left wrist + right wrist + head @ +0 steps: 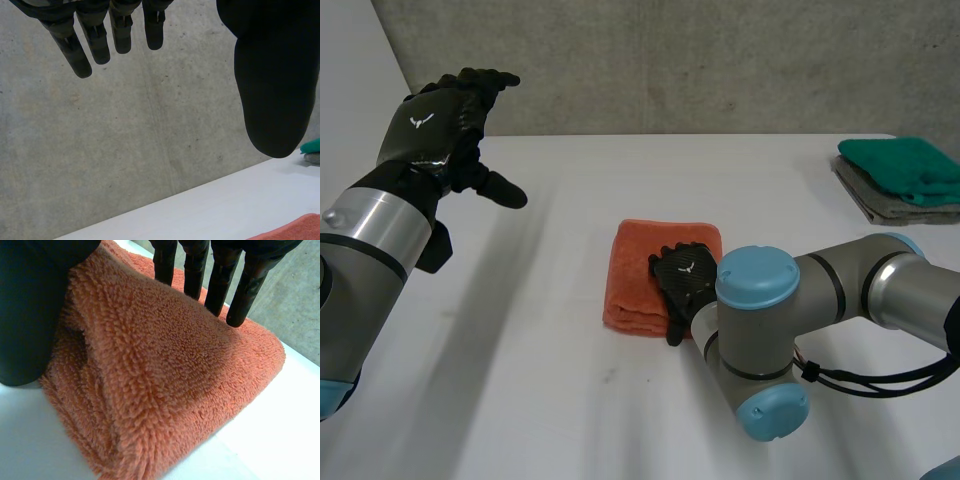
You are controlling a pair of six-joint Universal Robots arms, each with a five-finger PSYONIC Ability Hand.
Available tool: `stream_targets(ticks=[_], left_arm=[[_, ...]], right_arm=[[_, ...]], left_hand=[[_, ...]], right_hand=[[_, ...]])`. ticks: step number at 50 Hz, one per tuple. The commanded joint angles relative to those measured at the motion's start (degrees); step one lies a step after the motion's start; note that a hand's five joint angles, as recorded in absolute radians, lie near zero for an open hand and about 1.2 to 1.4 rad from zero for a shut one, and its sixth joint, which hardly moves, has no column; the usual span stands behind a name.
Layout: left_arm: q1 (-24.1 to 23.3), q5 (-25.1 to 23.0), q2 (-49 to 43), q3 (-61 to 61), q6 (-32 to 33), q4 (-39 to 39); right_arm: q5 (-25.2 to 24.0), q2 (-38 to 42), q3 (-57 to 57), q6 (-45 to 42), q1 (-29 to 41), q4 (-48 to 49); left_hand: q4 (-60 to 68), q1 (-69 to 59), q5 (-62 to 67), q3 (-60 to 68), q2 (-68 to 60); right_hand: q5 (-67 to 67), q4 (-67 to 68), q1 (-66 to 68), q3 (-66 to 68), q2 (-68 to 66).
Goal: Fold the laundry.
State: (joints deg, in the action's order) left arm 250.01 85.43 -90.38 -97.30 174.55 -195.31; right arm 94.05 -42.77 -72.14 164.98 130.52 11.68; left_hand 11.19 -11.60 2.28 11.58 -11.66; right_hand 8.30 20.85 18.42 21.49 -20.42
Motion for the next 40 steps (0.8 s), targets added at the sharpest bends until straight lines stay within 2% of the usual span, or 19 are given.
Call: stream_targets(ticks=[1, 25, 40], left_arm=[[0.0, 0.0, 0.0, 0.0, 0.0, 0.0], [0.0, 0.0, -0.1, 0.0, -0.2, 0.0], [0.0, 0.0, -0.2, 0.0, -0.1, 0.0]], right_arm=[[0.0, 0.1, 0.1, 0.0, 0.0, 0.7], [0.0, 2.1, 2.1, -1.2, -0.1, 1.6], [-0.1, 2.2, 3.0, -1.3, -0.1, 1.6]], left_hand=[[-1.2, 1.6, -2.3, -1.6, 1.7], [-1.2, 1.6, -2.3, -1.6, 1.7], [-1.2, 1.6, -2.3, -1.6, 1.7]], right_hand=[[8.4, 5.9, 8.3, 5.2, -6.3], [16.5, 14.0, 16.4, 13.3, -14.4], [16.7, 14.1, 16.6, 13.5, -14.6]])
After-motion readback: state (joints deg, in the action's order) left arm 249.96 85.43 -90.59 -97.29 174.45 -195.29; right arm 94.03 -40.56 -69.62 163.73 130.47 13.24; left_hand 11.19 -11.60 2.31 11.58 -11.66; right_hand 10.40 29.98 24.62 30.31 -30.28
